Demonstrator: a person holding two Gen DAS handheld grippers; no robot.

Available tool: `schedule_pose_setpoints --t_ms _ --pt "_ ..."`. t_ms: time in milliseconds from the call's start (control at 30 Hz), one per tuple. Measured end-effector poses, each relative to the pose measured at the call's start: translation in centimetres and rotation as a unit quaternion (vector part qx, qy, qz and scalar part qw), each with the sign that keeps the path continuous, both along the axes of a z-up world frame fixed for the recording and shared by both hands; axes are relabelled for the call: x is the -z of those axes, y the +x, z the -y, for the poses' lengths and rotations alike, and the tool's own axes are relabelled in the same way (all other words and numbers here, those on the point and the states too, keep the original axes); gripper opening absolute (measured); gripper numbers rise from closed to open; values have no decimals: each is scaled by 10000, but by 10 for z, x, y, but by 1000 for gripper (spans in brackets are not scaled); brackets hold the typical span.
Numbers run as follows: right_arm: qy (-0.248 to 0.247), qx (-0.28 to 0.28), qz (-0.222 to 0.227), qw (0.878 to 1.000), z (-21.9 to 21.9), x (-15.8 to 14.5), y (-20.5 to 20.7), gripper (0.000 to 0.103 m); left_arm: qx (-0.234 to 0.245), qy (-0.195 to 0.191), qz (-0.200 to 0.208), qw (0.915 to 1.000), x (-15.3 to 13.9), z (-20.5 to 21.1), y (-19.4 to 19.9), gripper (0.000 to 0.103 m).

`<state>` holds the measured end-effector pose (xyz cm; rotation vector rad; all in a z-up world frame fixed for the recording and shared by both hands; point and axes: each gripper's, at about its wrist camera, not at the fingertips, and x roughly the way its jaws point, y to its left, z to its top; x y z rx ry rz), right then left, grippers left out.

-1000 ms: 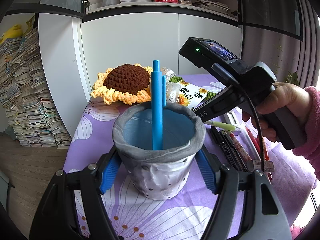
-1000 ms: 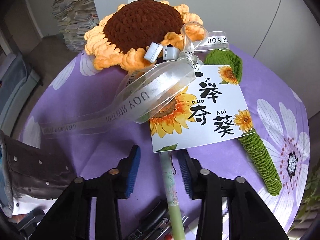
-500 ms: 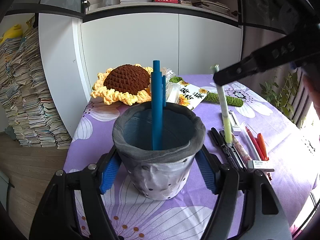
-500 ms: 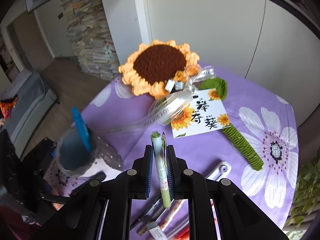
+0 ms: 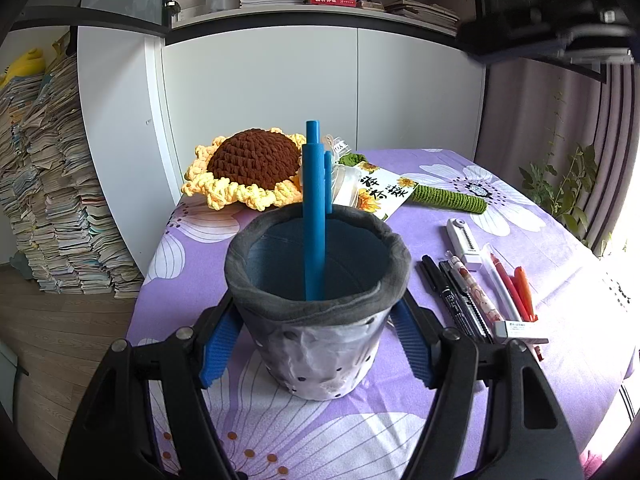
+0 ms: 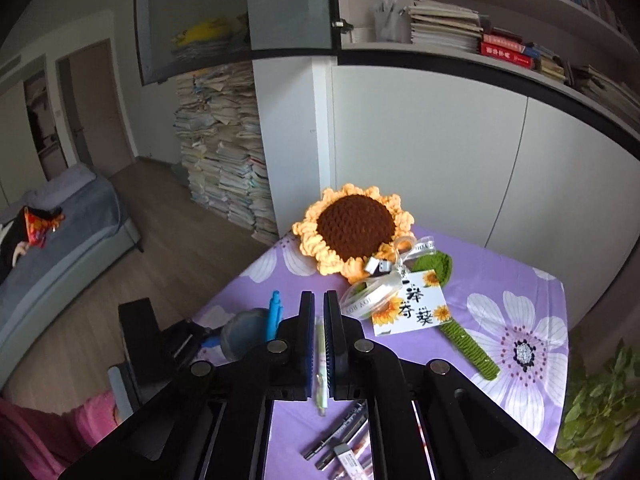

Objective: Organize stationery
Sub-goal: 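Lift the green highlighter and drop it into the cup with the right gripper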

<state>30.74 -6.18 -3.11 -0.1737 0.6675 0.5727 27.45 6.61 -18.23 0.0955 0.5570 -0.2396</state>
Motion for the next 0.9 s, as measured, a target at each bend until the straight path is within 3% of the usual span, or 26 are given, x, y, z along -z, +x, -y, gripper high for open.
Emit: schedule_pose_setpoints --t_ms 233,467,700,900 --pt "-317 -22 -1682 9852 1 105 40 5 3 -2 -4 10000 0 0 0 70" --pt "-569 -361 -2003 9774 -11 156 30 7 2 -1 1 10000 0 0 0 70" --pt "-589 -239 -2003 9777 -8 164 31 19 5 -1 1 10000 0 0 0 71" --pt "-556 -230 -2088 9761 -8 171 34 20 2 -9 -4 10000 0 0 0 70"
